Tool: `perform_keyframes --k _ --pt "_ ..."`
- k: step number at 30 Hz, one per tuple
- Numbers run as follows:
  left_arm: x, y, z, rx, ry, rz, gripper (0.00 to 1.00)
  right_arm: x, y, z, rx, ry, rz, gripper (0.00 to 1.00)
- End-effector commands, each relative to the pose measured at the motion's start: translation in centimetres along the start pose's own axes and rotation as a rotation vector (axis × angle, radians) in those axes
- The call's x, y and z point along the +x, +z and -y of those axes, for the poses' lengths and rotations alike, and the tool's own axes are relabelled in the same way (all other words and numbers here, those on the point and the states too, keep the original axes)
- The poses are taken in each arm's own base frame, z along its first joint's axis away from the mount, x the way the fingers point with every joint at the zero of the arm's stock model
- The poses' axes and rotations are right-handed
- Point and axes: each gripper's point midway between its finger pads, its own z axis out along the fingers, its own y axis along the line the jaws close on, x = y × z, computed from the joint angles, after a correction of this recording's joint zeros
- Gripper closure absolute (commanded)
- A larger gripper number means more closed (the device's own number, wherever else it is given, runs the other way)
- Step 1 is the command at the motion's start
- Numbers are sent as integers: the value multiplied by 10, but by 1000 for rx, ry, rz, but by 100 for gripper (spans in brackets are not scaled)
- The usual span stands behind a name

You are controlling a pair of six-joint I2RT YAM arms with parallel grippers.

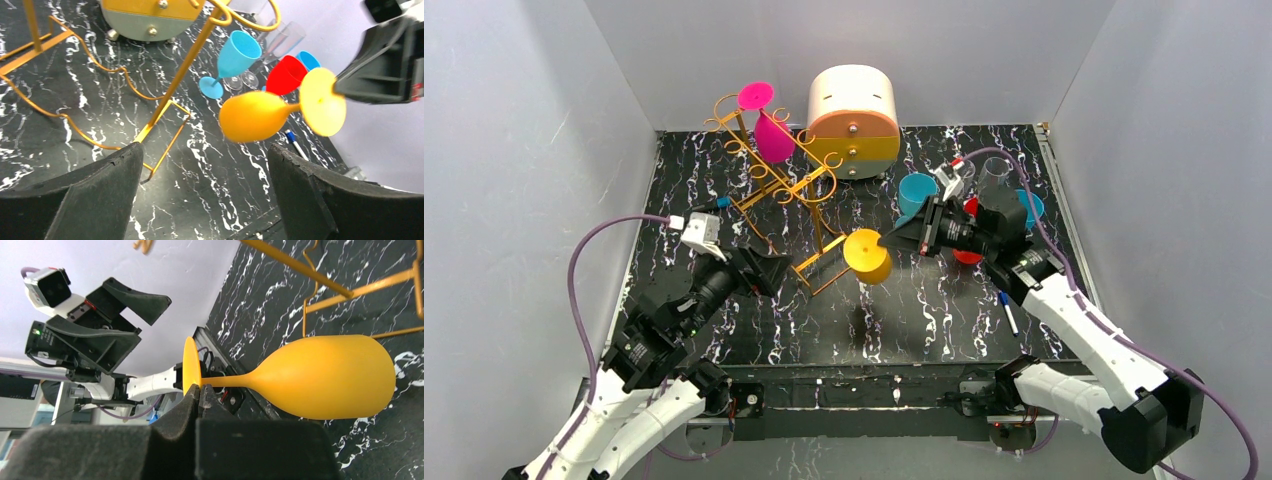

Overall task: Take the wine glass off the wine glass rack
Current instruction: Place the wine glass at the center of the board.

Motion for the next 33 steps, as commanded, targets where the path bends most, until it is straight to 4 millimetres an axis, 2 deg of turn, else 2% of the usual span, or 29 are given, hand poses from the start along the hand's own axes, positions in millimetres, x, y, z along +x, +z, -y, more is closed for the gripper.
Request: perform_keyframes --k 1,3,5,10,15,21,27,33 --pt "15 -1 44 243 -21 -90 9 0 -7 -33 -171 -71 22 99" --pt "17 -5 72 393 -48 -126 9 5 -5 -33 -194 -81 6 99" --pt "23 -5 88 482 -84 -171 9 9 -4 -36 -224 -95 -11 99" --pt "44 5 94 507 -132 -296 16 21 4 -39 -249 -117 -58 99" --pt "53 9 96 512 -166 -348 23 36 17 -44 -264 -140 -90 99" --pt "60 9 94 512 -166 -366 41 44 30 -45 -274 -132 -106 99" --pt "72 6 92 517 -173 -417 63 46 32 -43 -284 -119 -83 99" --pt "70 8 92 508 -170 -416 91 45 33 -43 -282 -128 -77 99"
